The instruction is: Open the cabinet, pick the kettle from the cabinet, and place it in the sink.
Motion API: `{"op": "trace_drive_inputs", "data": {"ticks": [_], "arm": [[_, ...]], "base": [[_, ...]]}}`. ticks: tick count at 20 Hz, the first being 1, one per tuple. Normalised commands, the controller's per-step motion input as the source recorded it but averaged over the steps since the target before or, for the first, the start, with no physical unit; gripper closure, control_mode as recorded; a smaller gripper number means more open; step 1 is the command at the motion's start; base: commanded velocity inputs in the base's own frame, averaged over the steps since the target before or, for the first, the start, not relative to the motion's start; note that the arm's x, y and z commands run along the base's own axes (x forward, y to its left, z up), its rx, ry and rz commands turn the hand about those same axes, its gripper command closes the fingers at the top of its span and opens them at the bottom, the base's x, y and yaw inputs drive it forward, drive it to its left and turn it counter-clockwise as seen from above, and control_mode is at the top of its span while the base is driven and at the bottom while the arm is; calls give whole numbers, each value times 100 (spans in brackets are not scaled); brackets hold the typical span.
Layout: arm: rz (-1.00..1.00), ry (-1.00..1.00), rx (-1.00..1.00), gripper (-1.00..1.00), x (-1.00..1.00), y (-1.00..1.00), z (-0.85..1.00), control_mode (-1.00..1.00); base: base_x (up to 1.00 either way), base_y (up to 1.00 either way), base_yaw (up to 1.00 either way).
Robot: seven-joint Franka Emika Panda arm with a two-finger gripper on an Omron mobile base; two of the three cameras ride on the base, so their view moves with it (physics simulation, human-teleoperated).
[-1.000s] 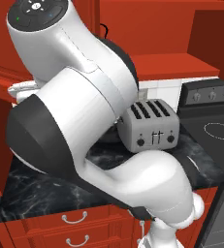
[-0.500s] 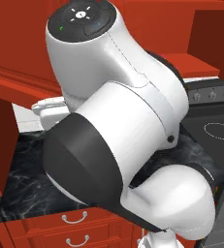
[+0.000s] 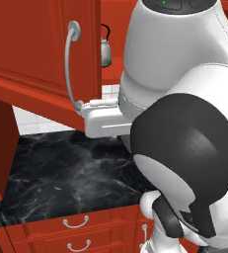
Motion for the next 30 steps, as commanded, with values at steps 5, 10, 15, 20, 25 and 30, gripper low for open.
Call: {"op": "trace_drive_inputs", "data": {"ticks": [5, 10, 15, 20, 25, 30], "arm": [[4, 1, 4, -100, -4, -64, -8, -100], [12, -8, 1, -100, 1, -60, -22, -100], [11, -10, 0, -100, 8, -55, -17, -100], [8, -6, 0, -100, 28, -45, -3, -100], [2, 6, 4, -100, 45, -36, 7, -100], [4, 17, 9, -100, 36, -22, 20, -100]], "base": [[0, 0, 0], [0, 0, 0], [0, 0, 0], [0, 0, 0], [0, 0, 0], [0, 0, 0]]}}
